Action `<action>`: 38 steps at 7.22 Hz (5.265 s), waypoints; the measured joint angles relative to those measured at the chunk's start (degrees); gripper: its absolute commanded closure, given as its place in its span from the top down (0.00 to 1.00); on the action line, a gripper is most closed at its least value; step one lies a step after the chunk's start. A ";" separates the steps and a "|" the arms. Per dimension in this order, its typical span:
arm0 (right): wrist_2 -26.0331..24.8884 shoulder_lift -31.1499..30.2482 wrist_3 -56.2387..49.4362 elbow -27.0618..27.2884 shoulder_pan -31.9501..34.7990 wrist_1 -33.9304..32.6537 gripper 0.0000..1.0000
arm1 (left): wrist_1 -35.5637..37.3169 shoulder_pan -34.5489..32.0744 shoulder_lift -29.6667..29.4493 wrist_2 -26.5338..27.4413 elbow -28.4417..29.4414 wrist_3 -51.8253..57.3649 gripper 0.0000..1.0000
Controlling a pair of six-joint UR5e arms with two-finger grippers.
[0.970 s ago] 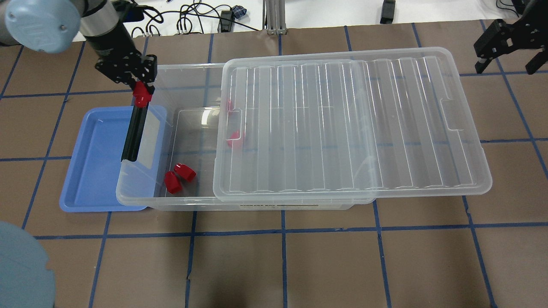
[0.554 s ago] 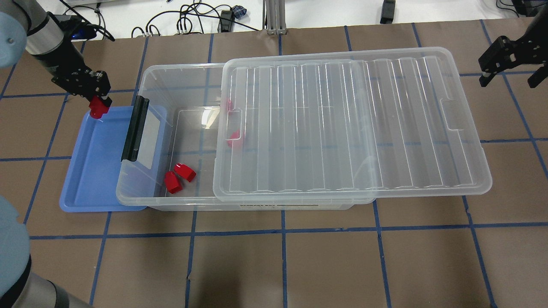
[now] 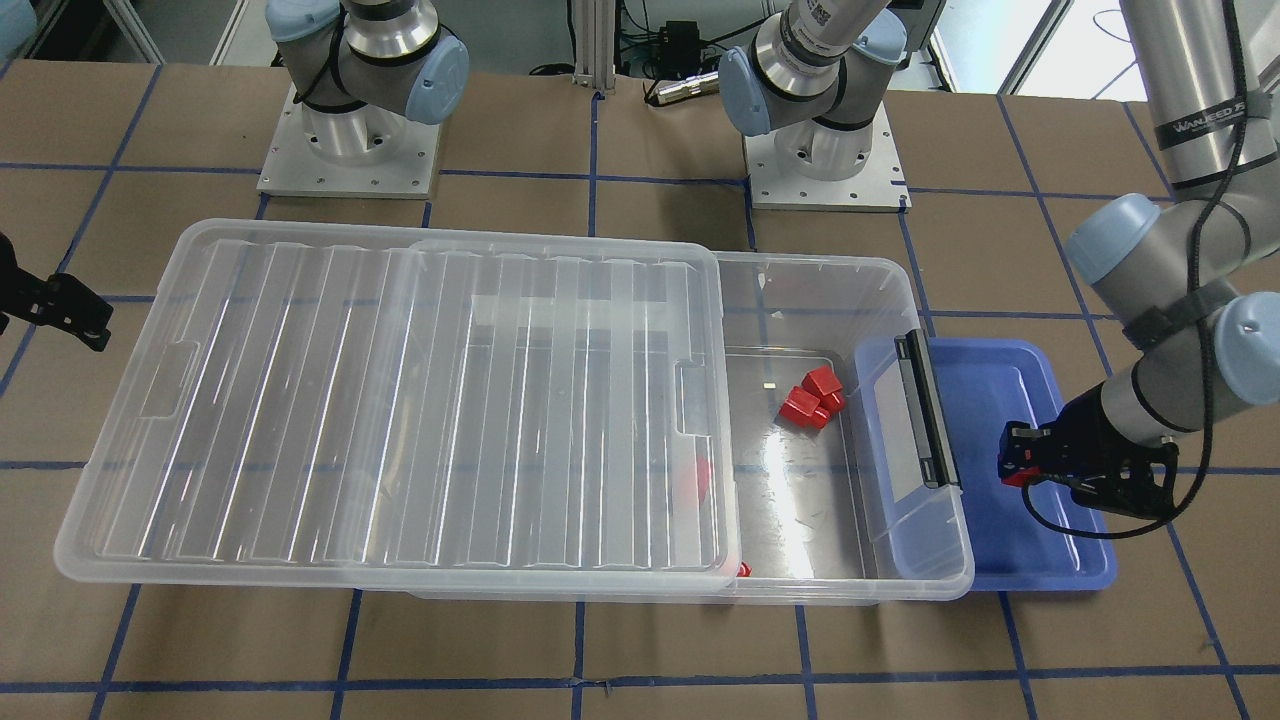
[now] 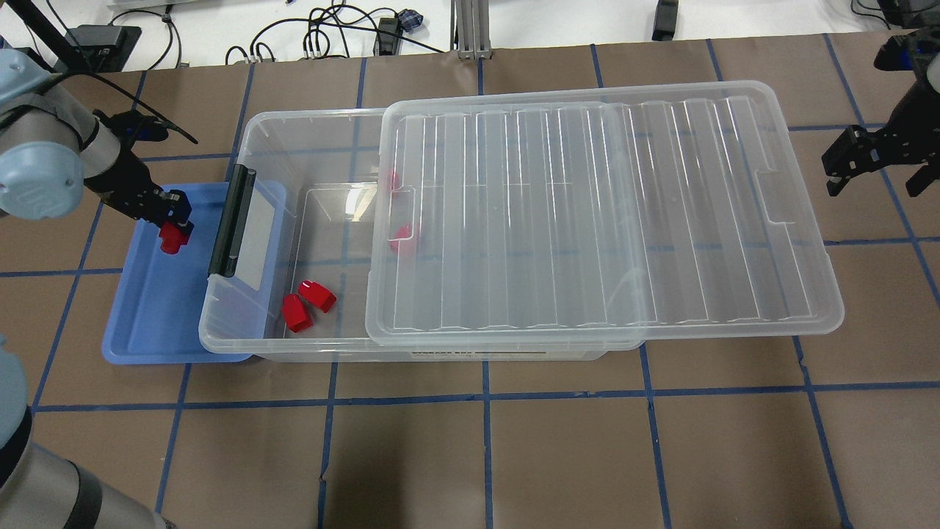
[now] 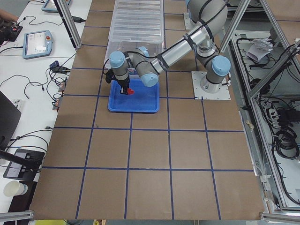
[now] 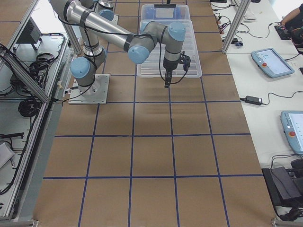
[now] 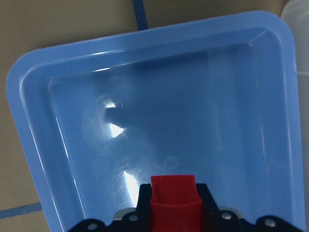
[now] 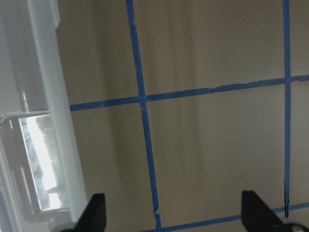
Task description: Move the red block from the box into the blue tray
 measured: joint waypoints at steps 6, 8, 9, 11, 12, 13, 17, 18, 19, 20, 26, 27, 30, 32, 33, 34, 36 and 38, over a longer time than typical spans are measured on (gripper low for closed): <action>0.52 2.21 0.34 1.38 0.13 -0.48 1.00 | -1.87 -0.27 2.85 -0.24 -1.42 -1.67 1.00; 0.83 2.17 0.68 1.66 1.30 -0.59 1.00 | -8.99 -0.88 6.06 -0.19 2.55 -2.60 1.00; 0.91 2.16 1.00 1.69 2.68 -0.82 1.00 | -13.43 -1.56 7.41 -0.28 4.79 -4.15 1.00; 0.92 2.16 2.51 2.06 5.35 -1.21 1.00 | -20.46 -6.86 10.94 0.73 9.27 -10.80 1.00; 0.92 2.23 3.19 2.42 6.68 -1.42 1.00 | -24.98 -10.71 12.90 2.15 12.12 -15.56 1.00; 0.90 2.28 3.81 2.62 8.71 -1.92 1.00 | -28.66 -14.26 14.78 3.21 14.45 -20.14 1.00; 1.71 2.37 5.82 2.51 14.56 -2.67 1.00 | -32.15 -23.66 19.96 4.19 16.61 -29.98 1.00; 2.10 2.37 5.85 2.48 15.81 -2.66 1.00 | -32.72 -24.61 21.33 4.03 16.67 -31.47 1.00; 2.32 2.39 5.87 2.51 17.24 -2.69 1.00 | -33.53 -25.20 22.49 4.03 16.55 -32.19 1.00; 2.41 2.40 5.91 2.55 18.31 -2.73 1.00 | -34.02 -25.39 22.65 4.32 16.41 -32.48 1.00; 3.44 1.52 6.39 -7.20 19.99 5.01 1.00 | -32.08 -25.36 21.46 2.35 17.99 -35.87 1.00; 4.89 1.14 7.96 -11.87 21.49 10.15 1.00 | -31.59 -25.42 22.16 2.11 17.64 -35.67 1.00; 5.91 0.35 14.15 -19.41 26.05 17.41 1.00 | -31.06 -25.57 22.86 1.95 14.75 -35.52 1.00; 5.95 0.25 14.98 -20.09 26.46 17.72 1.00 | -30.95 -25.41 21.90 2.17 14.52 -35.57 1.00; 5.99 0.31 15.05 -20.16 26.49 17.61 1.00 | -31.11 -25.14 21.75 2.27 15.59 -35.82 1.00; 6.01 0.35 15.07 -20.24 26.49 17.47 1.00 | -31.99 -25.01 21.74 2.39 17.04 -36.31 1.00; 5.96 0.31 15.08 -20.32 26.38 17.41 1.00 | -33.70 -24.97 21.62 2.16 18.04 -36.67 1.00; 5.90 0.20 15.14 -20.37 26.39 17.37 1.00 | -34.26 -25.25 21.22 2.20 18.18 -36.72 1.00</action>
